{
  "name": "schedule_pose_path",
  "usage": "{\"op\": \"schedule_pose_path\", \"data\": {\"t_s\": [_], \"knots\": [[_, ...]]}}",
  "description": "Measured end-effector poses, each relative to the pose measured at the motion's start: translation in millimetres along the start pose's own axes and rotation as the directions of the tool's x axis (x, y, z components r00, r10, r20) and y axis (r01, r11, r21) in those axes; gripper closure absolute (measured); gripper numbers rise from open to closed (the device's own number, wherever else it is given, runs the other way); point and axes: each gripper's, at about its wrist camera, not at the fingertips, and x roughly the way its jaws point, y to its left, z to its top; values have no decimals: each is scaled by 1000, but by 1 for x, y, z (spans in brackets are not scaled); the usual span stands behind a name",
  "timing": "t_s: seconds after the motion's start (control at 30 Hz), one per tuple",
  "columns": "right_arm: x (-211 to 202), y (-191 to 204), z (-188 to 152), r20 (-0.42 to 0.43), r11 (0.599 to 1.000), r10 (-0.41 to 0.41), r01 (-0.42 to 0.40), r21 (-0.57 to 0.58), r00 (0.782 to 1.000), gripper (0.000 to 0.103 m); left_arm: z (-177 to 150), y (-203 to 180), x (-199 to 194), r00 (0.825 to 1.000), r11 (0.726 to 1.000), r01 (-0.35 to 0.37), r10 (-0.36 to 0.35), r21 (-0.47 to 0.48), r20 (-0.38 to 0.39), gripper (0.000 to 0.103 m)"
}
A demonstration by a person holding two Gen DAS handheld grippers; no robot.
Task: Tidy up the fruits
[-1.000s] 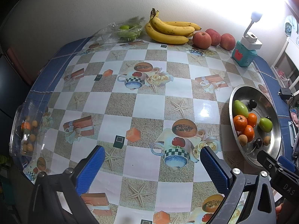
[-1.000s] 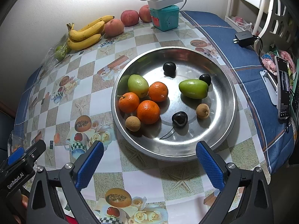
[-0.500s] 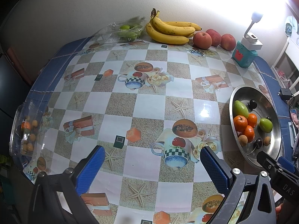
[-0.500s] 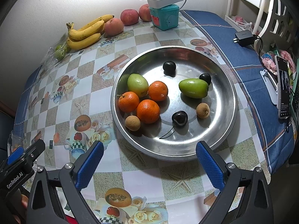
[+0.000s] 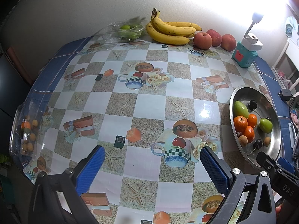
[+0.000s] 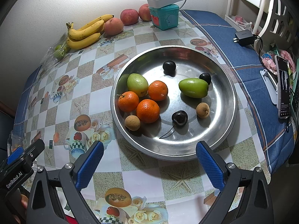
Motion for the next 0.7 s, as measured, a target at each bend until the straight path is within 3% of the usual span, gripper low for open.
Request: {"op": "schedule_pose_path", "data": {"t_s": [0.7], "knots": [[1,-2,-3,-3,1000,1,-1,0,1000,4,0,-2,-6,1000,1000,-11,12,-27,21,0]]}}
